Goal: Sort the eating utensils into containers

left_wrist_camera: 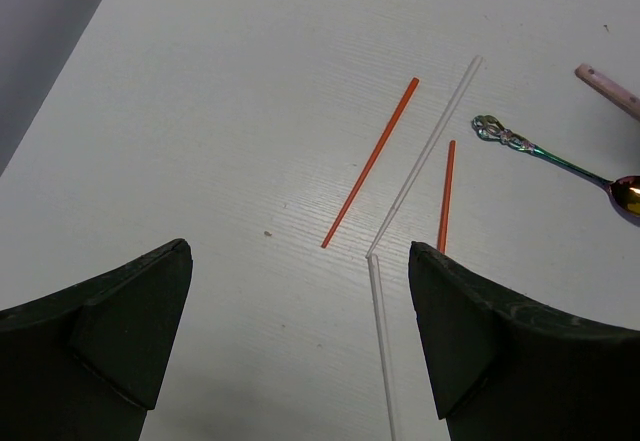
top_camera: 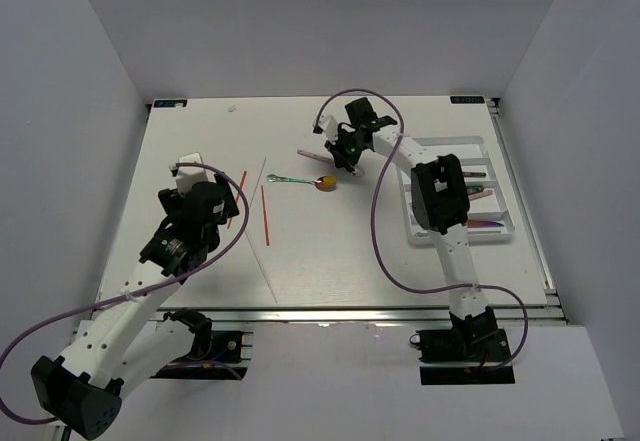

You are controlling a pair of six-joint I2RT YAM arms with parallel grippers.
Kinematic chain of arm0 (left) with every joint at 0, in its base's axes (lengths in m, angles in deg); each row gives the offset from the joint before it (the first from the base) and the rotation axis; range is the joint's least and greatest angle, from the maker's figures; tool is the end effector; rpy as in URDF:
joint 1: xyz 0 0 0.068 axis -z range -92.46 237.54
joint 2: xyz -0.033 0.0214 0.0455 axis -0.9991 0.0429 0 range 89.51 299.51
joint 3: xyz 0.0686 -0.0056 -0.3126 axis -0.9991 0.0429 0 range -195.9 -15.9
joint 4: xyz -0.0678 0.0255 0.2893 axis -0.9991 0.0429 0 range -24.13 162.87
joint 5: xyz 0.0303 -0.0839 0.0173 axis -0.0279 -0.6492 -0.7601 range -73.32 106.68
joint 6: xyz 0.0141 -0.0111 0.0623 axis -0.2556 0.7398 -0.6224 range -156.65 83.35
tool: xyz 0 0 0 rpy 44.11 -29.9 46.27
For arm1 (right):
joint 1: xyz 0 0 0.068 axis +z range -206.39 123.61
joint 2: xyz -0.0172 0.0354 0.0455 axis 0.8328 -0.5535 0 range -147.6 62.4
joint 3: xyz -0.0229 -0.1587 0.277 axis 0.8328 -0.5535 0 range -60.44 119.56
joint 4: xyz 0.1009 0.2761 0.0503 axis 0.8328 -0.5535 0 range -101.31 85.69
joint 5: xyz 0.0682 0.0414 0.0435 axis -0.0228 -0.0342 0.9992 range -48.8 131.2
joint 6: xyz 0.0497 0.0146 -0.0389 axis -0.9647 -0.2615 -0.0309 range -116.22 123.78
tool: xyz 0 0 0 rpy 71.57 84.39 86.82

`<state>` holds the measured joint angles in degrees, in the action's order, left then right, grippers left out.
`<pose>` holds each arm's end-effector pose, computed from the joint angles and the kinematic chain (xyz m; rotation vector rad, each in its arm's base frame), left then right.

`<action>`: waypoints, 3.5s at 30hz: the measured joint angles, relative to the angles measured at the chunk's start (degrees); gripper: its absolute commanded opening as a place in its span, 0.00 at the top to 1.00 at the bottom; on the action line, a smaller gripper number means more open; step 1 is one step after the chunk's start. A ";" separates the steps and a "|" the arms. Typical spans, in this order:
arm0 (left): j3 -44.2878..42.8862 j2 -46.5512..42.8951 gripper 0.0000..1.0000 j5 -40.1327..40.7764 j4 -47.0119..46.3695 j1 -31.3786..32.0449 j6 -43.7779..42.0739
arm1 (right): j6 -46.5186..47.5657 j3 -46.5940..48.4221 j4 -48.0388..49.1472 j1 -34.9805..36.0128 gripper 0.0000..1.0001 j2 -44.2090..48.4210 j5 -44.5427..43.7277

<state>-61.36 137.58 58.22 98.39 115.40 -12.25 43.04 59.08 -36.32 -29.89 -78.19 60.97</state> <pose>0.1827 -0.0585 0.3286 -0.3307 1.9960 0.2221 0.5481 0.2924 0.1688 -1.4478 1.9771 0.3328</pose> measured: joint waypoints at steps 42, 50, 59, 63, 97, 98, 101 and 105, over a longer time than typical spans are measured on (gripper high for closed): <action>0.04 -1.44 0.02 -0.04 0.02 0.00 0.00 | -117.90 -51.10 25.73 -22.32 1.00 34.25 -50.90; 0.04 -1.88 0.02 -0.04 0.02 0.00 -0.02 | -117.61 -51.19 26.21 -22.29 0.48 34.25 -50.60; 0.04 -2.25 0.02 -0.04 0.02 0.00 0.00 | -111.54 -51.41 28.26 -21.46 0.21 40.09 -48.26; 0.04 -2.25 0.02 -0.02 0.02 0.00 0.00 | -105.31 -49.94 29.88 -18.16 0.19 42.93 -48.59; 0.11 -1.60 0.02 -0.07 0.02 0.00 -0.02 | -42.27 -10.34 14.05 -21.97 0.32 15.02 -26.67; 0.11 -1.51 0.02 -0.07 0.00 0.00 0.00 | -41.57 -9.38 13.62 -22.36 0.33 13.99 -26.25; 0.11 -1.29 0.02 -0.07 0.02 0.00 -0.02 | -40.02 -8.41 12.13 -23.17 0.39 11.78 -25.24; 0.11 -1.25 0.02 -0.07 0.02 0.00 -0.02 | -38.66 -8.55 10.25 -23.80 0.49 10.03 -24.52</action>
<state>-61.25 136.34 58.16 98.41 115.40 -12.27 4.38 50.53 -26.07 -53.69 -68.16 36.45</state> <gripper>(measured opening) 0.979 0.563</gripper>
